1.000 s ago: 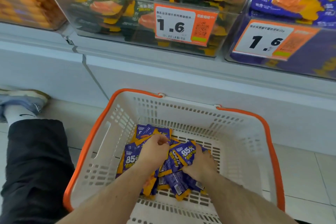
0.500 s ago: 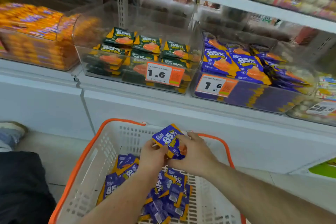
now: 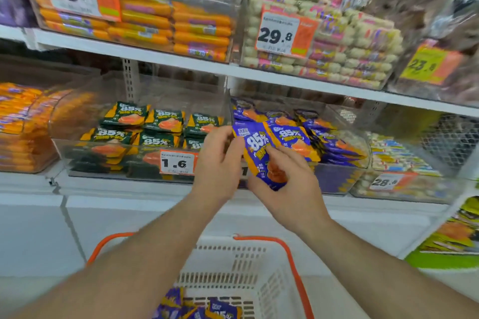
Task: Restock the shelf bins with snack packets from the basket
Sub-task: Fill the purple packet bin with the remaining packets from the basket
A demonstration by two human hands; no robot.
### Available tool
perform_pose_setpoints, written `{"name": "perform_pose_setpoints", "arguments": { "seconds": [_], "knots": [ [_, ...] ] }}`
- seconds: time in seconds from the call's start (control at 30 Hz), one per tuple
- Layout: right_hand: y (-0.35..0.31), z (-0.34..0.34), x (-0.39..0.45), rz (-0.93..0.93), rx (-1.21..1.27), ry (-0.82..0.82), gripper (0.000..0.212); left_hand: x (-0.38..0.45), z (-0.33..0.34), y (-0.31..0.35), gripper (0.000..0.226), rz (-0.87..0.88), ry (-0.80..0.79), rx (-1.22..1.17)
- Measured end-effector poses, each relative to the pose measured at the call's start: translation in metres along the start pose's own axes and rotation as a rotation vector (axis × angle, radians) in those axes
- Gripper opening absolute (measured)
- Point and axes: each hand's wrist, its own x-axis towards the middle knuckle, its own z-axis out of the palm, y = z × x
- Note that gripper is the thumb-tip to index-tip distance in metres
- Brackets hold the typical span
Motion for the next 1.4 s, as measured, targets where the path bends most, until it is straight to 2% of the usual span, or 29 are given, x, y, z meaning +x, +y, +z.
{"name": "perform_pose_setpoints", "arguments": {
  "seconds": [0.07, 0.13, 0.2, 0.3, 0.4, 0.57, 0.73, 0.9, 1.07, 1.27, 1.33, 1.4],
  "knots": [
    [0.003, -0.012, 0.024, -0.011, -0.021, 0.060, 0.070, 0.031, 0.004, 0.002, 0.025, 0.176, 0.077, 0.224],
    [0.009, -0.023, 0.053, 0.013, -0.070, 0.075, 0.057, 0.063, 0.007, 0.001, 0.038, 0.210, 0.056, 0.453],
    [0.019, -0.031, 0.085, 0.083, -0.154, 0.031, 0.049, 0.088, 0.011, -0.012, 0.047, 0.103, -0.069, 0.649],
    [0.039, -0.030, 0.131, 0.183, -0.265, -0.021, 0.060, 0.094, 0.016, -0.035, 0.055, -0.154, -0.194, 0.700],
    [0.058, -0.014, 0.171, 0.225, -0.374, -0.064, 0.057, 0.090, 0.020, -0.045, 0.057, -0.176, -0.189, 0.804],
    [0.080, 0.019, 0.219, 0.294, -0.581, -0.152, 0.052, 0.090, 0.021, -0.044, 0.056, -0.153, -0.159, 0.810],
    [0.098, 0.051, 0.247, 0.348, -0.712, -0.255, 0.062, 0.088, 0.021, -0.044, 0.062, -0.134, -0.164, 0.841],
    [0.104, 0.063, 0.255, 0.373, -0.752, -0.307, 0.076, 0.088, 0.021, -0.046, 0.064, -0.130, -0.174, 0.833],
    [0.105, 0.061, 0.258, 0.376, -0.736, -0.350, 0.099, 0.087, 0.022, -0.045, 0.066, -0.129, -0.171, 0.834],
    [0.115, 0.067, 0.260, 0.340, -0.731, -0.362, 0.074, 0.087, 0.023, -0.042, 0.067, -0.121, -0.181, 0.879],
    [0.106, 0.061, 0.254, 0.355, -0.744, -0.320, 0.069, 0.087, 0.023, -0.040, 0.068, -0.133, -0.190, 0.881],
    [0.092, 0.049, 0.244, 0.287, -0.741, -0.235, 0.062, 0.087, 0.023, -0.039, 0.069, -0.140, -0.195, 0.887]
  ]
}}
